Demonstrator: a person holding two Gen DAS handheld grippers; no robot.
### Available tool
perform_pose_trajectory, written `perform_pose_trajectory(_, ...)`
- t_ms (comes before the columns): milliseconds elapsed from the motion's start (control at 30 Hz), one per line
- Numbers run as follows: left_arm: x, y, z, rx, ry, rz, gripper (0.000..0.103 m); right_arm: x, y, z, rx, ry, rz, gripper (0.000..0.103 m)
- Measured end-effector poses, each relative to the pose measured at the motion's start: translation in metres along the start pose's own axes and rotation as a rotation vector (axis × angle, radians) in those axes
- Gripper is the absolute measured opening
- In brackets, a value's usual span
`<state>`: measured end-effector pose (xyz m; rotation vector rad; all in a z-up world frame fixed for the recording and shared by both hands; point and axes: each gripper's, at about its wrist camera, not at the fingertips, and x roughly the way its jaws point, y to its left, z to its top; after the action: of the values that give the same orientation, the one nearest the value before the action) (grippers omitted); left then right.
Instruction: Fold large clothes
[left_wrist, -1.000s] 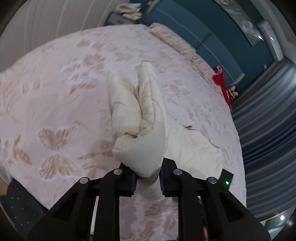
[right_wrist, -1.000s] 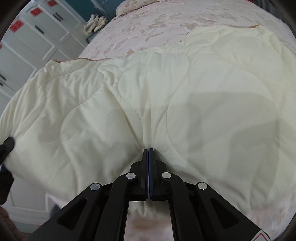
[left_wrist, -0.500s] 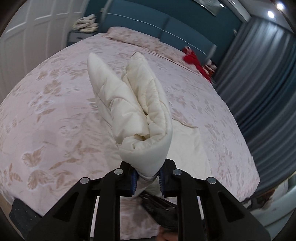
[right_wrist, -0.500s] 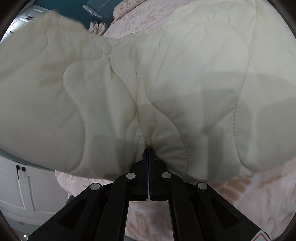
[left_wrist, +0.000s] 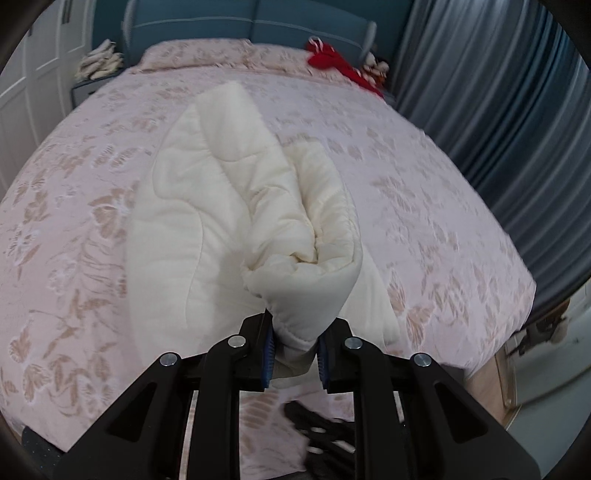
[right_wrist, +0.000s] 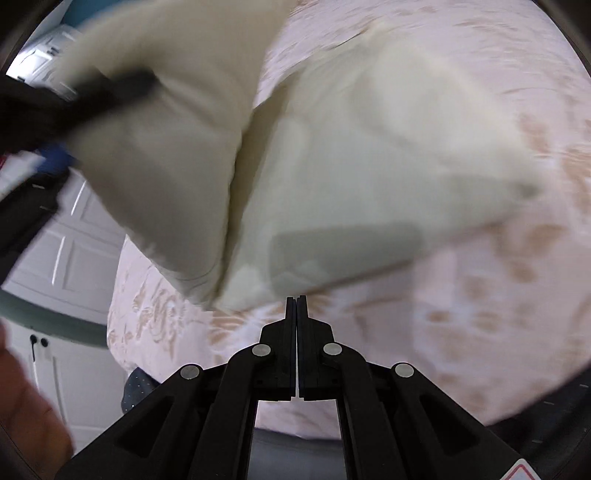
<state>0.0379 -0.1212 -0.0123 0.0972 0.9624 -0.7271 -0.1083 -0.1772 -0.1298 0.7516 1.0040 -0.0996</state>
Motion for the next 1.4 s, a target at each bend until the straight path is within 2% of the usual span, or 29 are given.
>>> perform_pose_trajectory(100,0.021,-0.017,-0.007,0.029,0.042,0.013,0.017,-0.019,-0.017,0.001,0.007,-0.031,-0.037,0.000)
perform_pose_trajectory(333,0.042,-0.036,-0.017,0.069,0.078,0.060,0.017,-0.049,-0.045,0.000,0.018,-0.076,-0.101,0.000)
perform_pose_trajectory(800,0.086,-0.058,-0.042,0.166,0.156,0.126,0.018,-0.082,-0.056,0.006,0.018,-0.137,-0.144,0.000)
perform_pose_trajectory(867,0.084,-0.063,-0.045,0.213,0.144,0.145,0.023,-0.087,-0.056,0.006,0.011,-0.141,-0.145,0.000)
perform_pose_trajectory(900,0.079,-0.065,-0.045,0.221,0.132,0.148,0.026,-0.088,-0.054,0.007,0.003,-0.141,-0.144,0.006)
perform_pose_trajectory(933,0.071,-0.064,-0.043,0.219,0.117,0.138,0.035,-0.090,-0.052,0.008,-0.008,-0.142,-0.143,0.011)
perform_pose_trajectory(1067,0.034,-0.053,-0.036,0.168,0.066,0.097,0.055,-0.106,-0.034,0.019,-0.077,-0.186,-0.166,0.017)
perform_pose_trajectory(1100,0.021,-0.046,-0.035,0.153,0.046,0.098,0.065,-0.110,-0.030,0.024,-0.087,-0.202,-0.161,0.025)
perform_pose_trajectory(1133,0.012,-0.040,-0.036,0.141,0.029,0.106,0.079,-0.117,-0.024,0.029,-0.100,-0.226,-0.155,0.031)
perform_pose_trajectory(1167,-0.002,-0.030,-0.037,0.121,0.002,0.120,0.091,-0.121,-0.019,0.032,-0.110,-0.244,-0.153,0.043)
perform_pose_trajectory(1200,-0.014,-0.019,-0.039,0.102,-0.025,0.131,0.093,-0.126,-0.012,0.037,-0.125,-0.271,-0.151,0.053)
perform_pose_trajectory(1267,-0.025,0.001,-0.044,0.078,-0.045,0.158,0.095,-0.131,0.003,0.049,-0.163,-0.304,-0.135,0.060)
perform_pose_trajectory(1333,-0.023,0.030,-0.053,0.050,-0.028,0.216,0.097,-0.125,0.017,0.064,-0.195,-0.304,-0.114,0.064)
perform_pose_trajectory(1400,-0.011,0.053,-0.063,0.019,0.029,0.244,0.097,-0.112,0.028,0.078,-0.210,-0.291,-0.108,0.065)
